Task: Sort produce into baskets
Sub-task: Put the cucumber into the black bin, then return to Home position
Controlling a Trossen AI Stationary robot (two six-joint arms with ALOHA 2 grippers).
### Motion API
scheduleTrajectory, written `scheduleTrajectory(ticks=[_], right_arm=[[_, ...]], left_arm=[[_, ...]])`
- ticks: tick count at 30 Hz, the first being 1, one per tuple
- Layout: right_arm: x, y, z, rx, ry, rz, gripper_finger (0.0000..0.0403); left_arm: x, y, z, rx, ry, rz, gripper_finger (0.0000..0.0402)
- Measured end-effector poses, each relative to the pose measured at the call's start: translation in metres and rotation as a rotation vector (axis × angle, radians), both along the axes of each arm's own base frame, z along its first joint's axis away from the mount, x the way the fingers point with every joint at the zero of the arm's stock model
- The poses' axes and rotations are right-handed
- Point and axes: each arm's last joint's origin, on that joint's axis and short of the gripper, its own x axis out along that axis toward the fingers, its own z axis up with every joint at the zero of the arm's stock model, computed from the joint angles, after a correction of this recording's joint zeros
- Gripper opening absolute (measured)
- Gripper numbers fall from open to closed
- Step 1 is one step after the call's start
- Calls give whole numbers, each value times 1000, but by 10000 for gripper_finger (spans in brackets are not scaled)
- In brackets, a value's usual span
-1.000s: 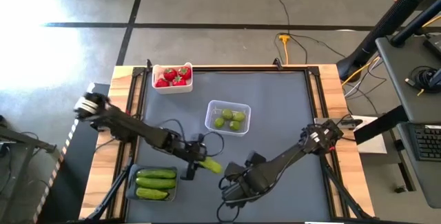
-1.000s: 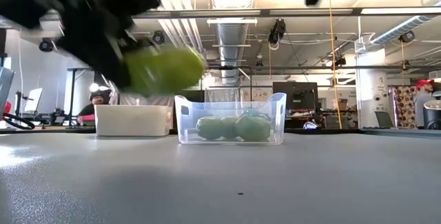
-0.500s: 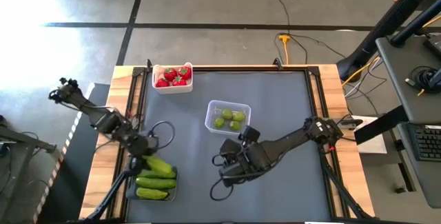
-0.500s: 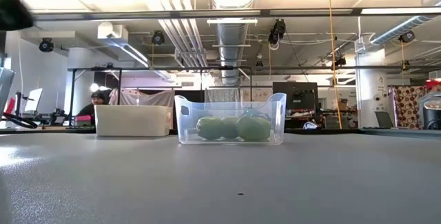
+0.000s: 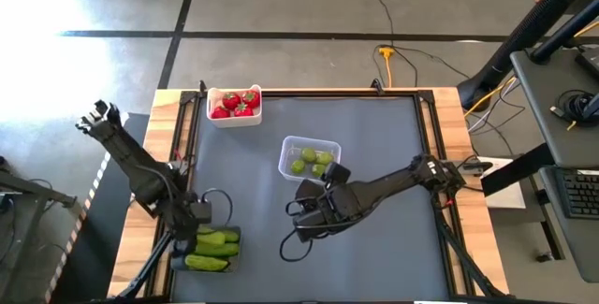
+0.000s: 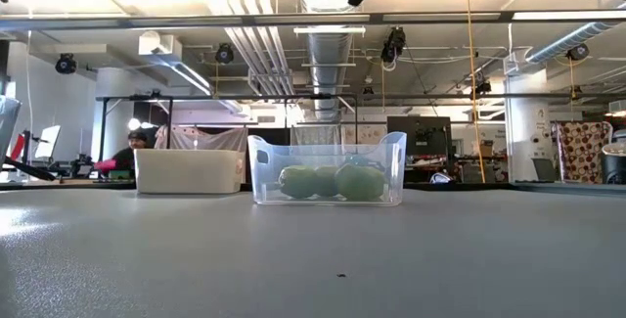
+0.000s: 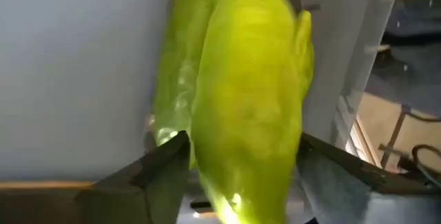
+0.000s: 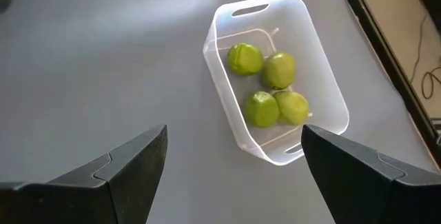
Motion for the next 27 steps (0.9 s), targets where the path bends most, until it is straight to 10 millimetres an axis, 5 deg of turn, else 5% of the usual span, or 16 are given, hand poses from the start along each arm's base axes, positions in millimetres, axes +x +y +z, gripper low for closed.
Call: scheduleTrajectory(ticks=[6, 10, 16, 21, 27], right_arm=[[-12, -1, 21, 6, -30, 39, 325], [-26, -6, 43, 26, -84, 42, 325], [-43, -13, 71, 67, -187, 13, 325], [-44, -10, 84, 35, -227, 163, 325], [-39, -8, 97, -40, -279, 342, 325]], left_arm=[[6, -11, -10, -23, 56, -110, 275], [3, -9, 4, -34, 60, -190, 291], [6, -7, 47, -71, -88, -281, 292], [23, -10, 96, -124, -385, -258, 288], [45, 12, 151, 173, -757, 42, 287]])
